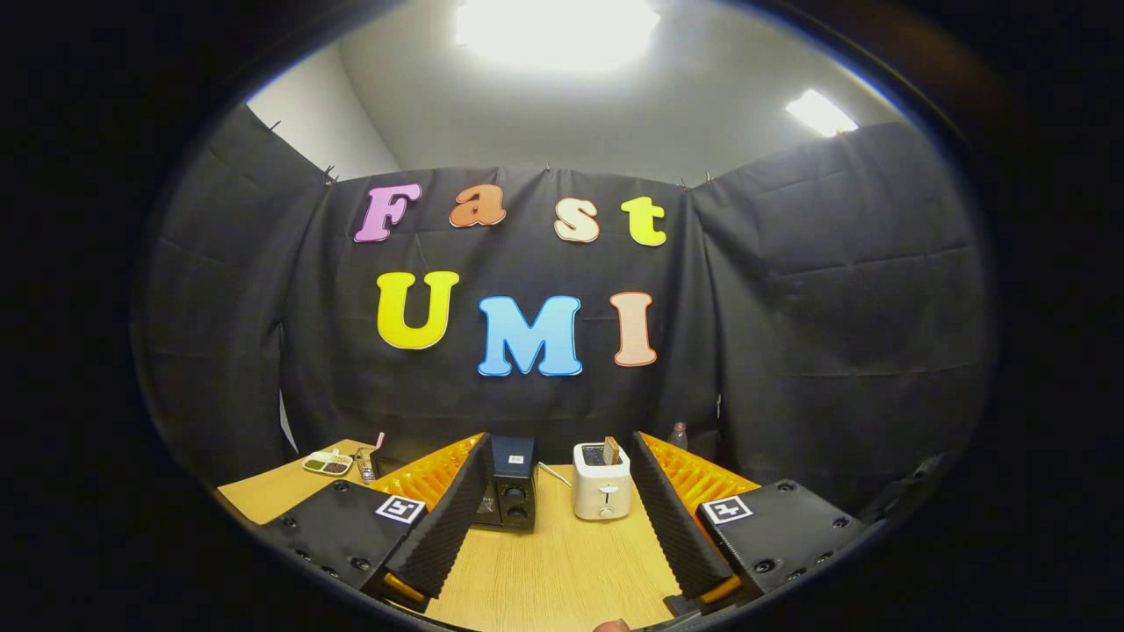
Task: Open the toaster oven, put the food inside, and close the toaster oven door.
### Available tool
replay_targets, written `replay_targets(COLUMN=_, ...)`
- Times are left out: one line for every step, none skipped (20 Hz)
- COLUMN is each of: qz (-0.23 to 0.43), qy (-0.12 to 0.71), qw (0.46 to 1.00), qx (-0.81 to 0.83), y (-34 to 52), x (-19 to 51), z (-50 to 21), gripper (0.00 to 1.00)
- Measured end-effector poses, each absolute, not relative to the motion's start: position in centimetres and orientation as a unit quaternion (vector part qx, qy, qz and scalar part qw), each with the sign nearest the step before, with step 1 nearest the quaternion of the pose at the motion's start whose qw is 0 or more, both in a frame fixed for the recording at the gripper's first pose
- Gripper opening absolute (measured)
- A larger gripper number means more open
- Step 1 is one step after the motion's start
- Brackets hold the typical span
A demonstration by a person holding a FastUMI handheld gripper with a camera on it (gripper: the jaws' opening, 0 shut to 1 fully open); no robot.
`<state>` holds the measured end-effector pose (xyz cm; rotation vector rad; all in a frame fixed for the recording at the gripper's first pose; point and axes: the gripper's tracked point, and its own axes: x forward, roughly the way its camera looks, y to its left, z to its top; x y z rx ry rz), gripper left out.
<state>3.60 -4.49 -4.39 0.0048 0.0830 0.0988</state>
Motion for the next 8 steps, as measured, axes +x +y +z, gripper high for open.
replay_targets(qz=0.049, qy=0.039, qw=0.998, qx=0.005, y=-4.3, x=3.6, z=-4.3, gripper=0.99)
replay_targets(qz=0.049, qy=0.037, qw=0.998, qx=0.007, y=-4.1, x=3.5, z=-4.2, gripper=0.99)
replay_targets(qz=0.049, qy=0.035, qw=0.998, qx=0.008, y=-3.9, x=3.5, z=-4.1, gripper=0.99)
replay_targets(qz=0.049, qy=0.031, qw=0.998, qx=0.009, y=-3.7, x=3.3, z=-4.0, gripper=0.98)
replay_targets(qz=0.049, qy=0.029, qw=0.998, qx=0.011, y=-3.5, x=3.2, z=-3.9, gripper=0.99)
replay_targets(qz=0.048, qy=0.027, qw=0.998, qx=0.012, y=-3.2, x=3.1, z=-3.9, gripper=0.98)
replay_targets(qz=0.048, qy=0.025, qw=0.998, qx=0.014, y=-2.9, x=3.0, z=-3.8, gripper=0.98)
replay_targets(qz=0.049, qy=0.024, qw=0.998, qx=0.016, y=-2.7, x=2.8, z=-3.8, gripper=0.98)
